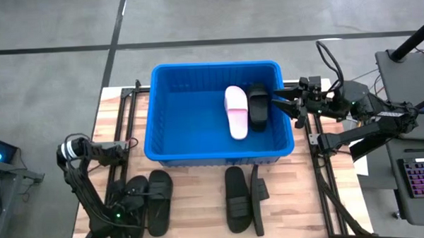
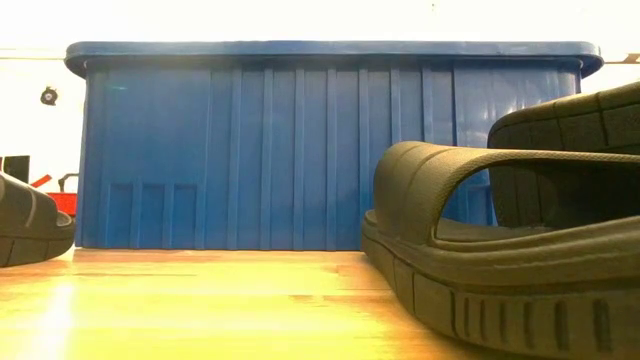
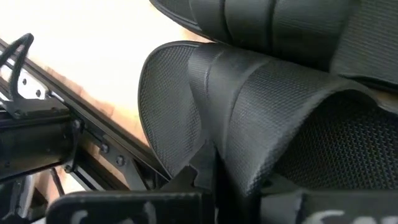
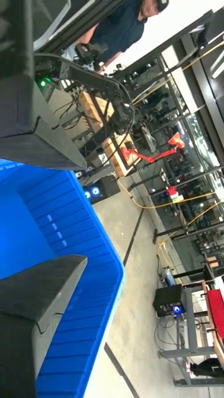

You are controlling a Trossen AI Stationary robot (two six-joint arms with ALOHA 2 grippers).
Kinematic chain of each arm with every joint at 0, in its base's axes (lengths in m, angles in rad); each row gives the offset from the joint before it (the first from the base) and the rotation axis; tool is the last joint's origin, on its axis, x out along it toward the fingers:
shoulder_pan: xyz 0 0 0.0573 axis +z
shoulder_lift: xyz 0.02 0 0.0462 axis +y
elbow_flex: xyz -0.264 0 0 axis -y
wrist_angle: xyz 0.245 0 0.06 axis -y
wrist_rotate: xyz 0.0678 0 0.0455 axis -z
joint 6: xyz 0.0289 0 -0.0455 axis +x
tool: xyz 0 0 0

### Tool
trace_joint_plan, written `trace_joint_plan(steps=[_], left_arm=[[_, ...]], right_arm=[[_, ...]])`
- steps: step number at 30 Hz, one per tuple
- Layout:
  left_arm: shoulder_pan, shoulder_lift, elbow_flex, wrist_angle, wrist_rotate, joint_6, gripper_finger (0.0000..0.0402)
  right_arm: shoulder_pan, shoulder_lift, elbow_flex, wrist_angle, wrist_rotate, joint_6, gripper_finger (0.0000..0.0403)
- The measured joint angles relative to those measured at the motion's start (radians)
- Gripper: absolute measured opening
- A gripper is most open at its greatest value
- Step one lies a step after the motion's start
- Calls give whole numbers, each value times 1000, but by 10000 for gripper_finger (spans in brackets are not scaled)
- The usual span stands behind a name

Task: Pick and place slides into bin
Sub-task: Put the black slide into the bin

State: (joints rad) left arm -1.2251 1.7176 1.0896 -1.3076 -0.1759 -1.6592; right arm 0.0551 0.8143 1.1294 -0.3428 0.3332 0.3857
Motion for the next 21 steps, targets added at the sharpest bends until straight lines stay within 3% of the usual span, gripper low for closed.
trace_joint_plan(steps=[9,21], left_arm=[[0,-81,51,-6,4,45,1],[0,-290,91,-9,-46,77,0]], right_arm=[[0,0,0,2,0,0,226],[0,0,0,2,0,7,226]])
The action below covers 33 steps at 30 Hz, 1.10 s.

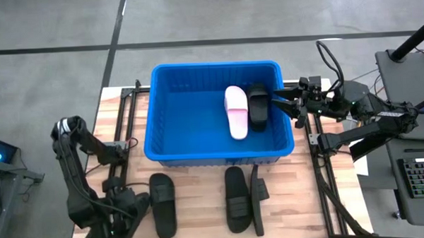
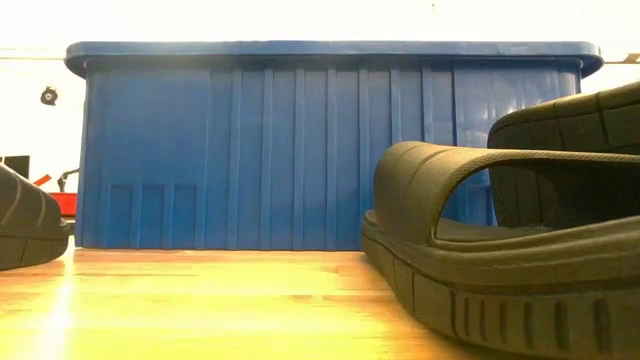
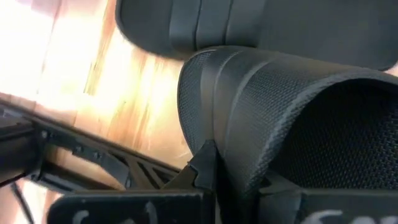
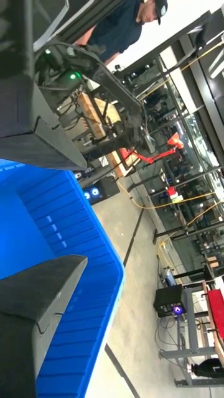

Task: Pick and place slides into bin
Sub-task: Put the black slide into the bin

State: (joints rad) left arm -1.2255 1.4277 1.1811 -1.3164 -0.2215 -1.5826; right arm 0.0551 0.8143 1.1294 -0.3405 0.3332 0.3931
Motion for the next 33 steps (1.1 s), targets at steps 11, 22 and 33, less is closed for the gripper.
trace_joint_plan(steps=[11,22,33], left_arm=[[4,-102,102,23,-363,57,0],[160,-89,292,89,-548,409,0],[341,-33,464,201,-573,831,0]], right_arm=[[0,0,0,0,0,0,226],[-1,0,0,0,6,0,226],[-1,0,0,0,8,0,226]])
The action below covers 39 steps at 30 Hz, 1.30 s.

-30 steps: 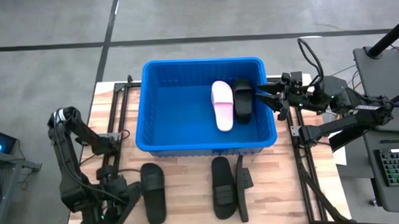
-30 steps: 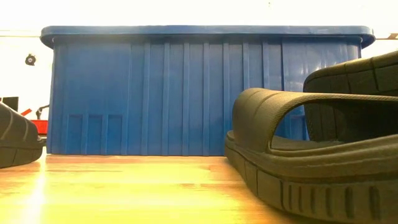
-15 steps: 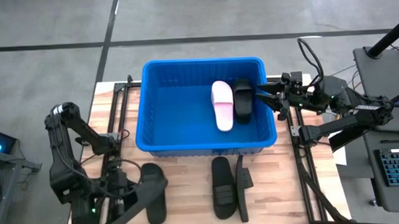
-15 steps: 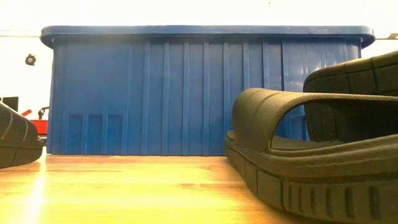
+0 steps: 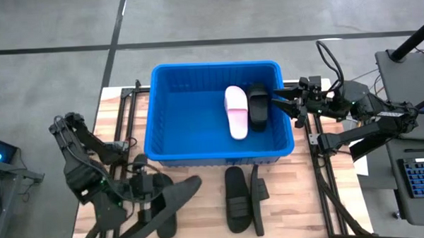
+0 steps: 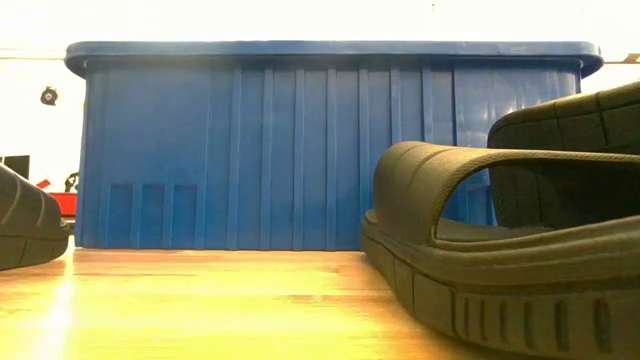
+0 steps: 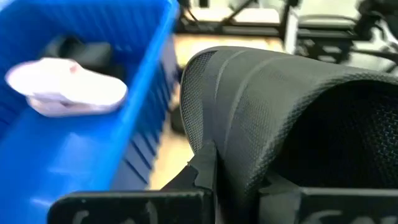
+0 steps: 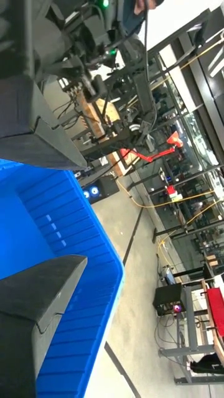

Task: Pick and place slides into bin
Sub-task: Put the black slide into the bin

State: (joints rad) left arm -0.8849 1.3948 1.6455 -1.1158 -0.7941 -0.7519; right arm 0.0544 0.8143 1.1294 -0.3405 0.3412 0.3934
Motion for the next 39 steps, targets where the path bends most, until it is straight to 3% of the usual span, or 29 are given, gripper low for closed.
trace_joint_plan(steps=[10,16,22,26,31,34,39], left_arm=[[158,4,78,11,-102,189,0],[307,4,104,39,-233,371,0],[499,4,108,63,-228,420,0],[630,4,107,69,-229,433,0],[772,44,105,117,-216,554,0],[851,97,105,147,-128,642,0],[956,245,104,138,-19,654,0]], right_arm=[[0,0,2,1,0,-1,226],[0,0,1,0,4,-6,226],[0,-4,18,129,2,113,226],[0,-7,49,139,1,-19,226],[0,-8,81,137,1,-201,226],[-1,-9,87,136,1,-264,226],[-1,-8,89,125,1,-308,226]])
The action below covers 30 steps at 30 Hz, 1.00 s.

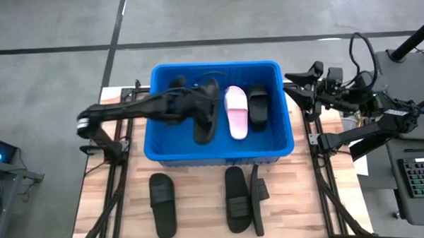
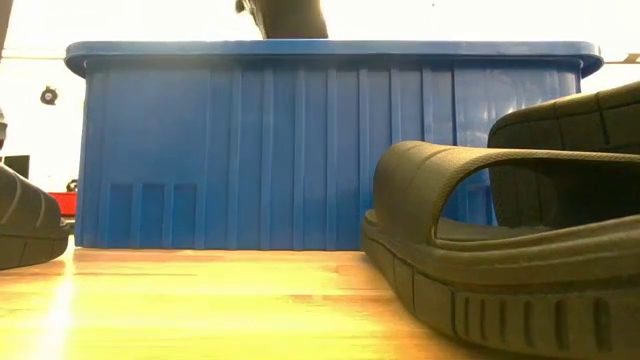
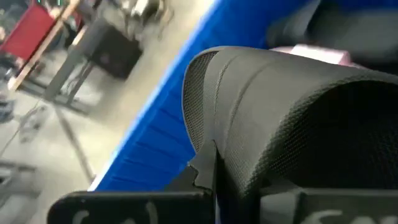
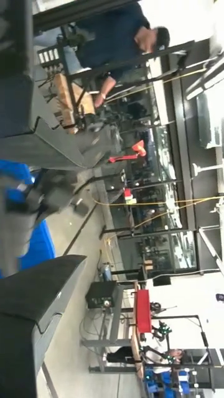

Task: Pick and place slides into bin
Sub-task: Put the black slide into the bin

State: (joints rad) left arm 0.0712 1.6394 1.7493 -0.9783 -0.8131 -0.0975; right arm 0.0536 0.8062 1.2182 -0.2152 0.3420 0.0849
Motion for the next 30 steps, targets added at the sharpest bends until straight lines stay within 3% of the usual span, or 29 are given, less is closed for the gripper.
trace_joint_plan(steps=[12,16,21,30], left_arm=[[159,278,0,23,28,22,0],[171,350,-1,97,61,192,0],[193,429,-2,184,-34,439,0],[235,469,-2,295,-24,383,0]], right_arm=[[0,-1,2,-90,0,-18,226],[0,0,2,-98,0,-25,226],[0,-8,2,-111,0,-64,226],[0,-55,2,-152,0,-68,226]])
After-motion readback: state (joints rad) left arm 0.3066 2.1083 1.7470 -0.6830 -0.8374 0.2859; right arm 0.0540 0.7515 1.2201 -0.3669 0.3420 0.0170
